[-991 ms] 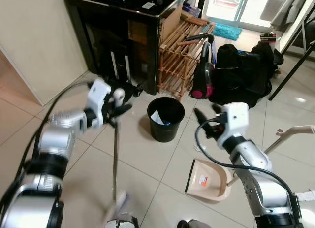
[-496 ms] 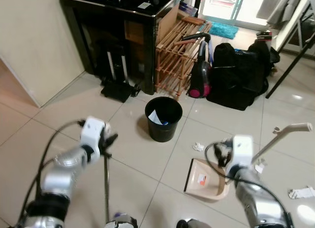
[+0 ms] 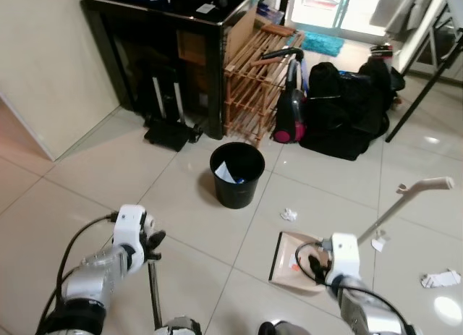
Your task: Sweep floor
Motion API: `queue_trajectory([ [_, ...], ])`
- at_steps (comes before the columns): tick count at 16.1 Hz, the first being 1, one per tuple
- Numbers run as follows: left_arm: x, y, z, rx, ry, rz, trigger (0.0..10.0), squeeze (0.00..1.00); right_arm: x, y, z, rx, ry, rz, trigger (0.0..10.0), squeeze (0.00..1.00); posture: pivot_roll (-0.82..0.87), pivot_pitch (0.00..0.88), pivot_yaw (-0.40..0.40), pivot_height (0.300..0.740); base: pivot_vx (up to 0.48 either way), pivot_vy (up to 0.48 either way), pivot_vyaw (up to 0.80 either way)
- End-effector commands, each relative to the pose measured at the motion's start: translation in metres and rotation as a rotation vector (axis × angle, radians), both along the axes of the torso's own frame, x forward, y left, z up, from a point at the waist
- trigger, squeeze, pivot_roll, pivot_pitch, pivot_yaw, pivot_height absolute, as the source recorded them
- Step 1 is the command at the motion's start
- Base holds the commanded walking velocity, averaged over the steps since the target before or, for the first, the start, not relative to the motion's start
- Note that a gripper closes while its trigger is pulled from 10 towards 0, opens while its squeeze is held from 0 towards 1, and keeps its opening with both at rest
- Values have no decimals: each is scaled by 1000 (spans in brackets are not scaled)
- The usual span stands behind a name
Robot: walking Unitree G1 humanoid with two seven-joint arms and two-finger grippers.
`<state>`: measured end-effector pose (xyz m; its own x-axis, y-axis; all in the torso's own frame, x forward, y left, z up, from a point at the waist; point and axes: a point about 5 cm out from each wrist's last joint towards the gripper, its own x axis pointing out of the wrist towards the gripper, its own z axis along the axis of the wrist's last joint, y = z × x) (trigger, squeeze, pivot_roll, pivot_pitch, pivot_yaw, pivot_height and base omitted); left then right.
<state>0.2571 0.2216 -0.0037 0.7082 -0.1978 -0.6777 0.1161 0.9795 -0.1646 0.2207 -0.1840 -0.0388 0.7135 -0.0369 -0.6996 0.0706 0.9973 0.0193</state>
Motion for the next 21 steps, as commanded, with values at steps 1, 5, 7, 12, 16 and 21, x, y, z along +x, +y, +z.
queue_trajectory([
  [1,-11,-12,-18,4,63,-6,10000,0,1,2,-3,-4,-8,9,10000,0,-16,100,-16,740,0,0,0],
  [5,-40,-16,-50,143,223,-52,10000,0,-13,6,-24,109,100,-88,10000,0,-18,103,-24,740,0,0,0],
  [7,-51,-20,-61,134,266,-29,10000,0,-28,12,-37,109,192,-64,10000,0,-15,105,-18,740,0,0,0],
  [12,-73,-23,-78,134,299,50,10000,0,-41,9,-47,112,251,-124,10000,0,-17,108,-27,740,0,0,0],
  [16,-84,-30,-85,163,327,48,10000,0,-47,10,-51,137,285,-140,10000,0,-16,109,-25,740,0,0,0],
  [21,-81,-58,-87,151,286,-20,10000,0,-51,10,-54,147,303,-153,10000,0,-22,110,-21,740,0,0,0],
])
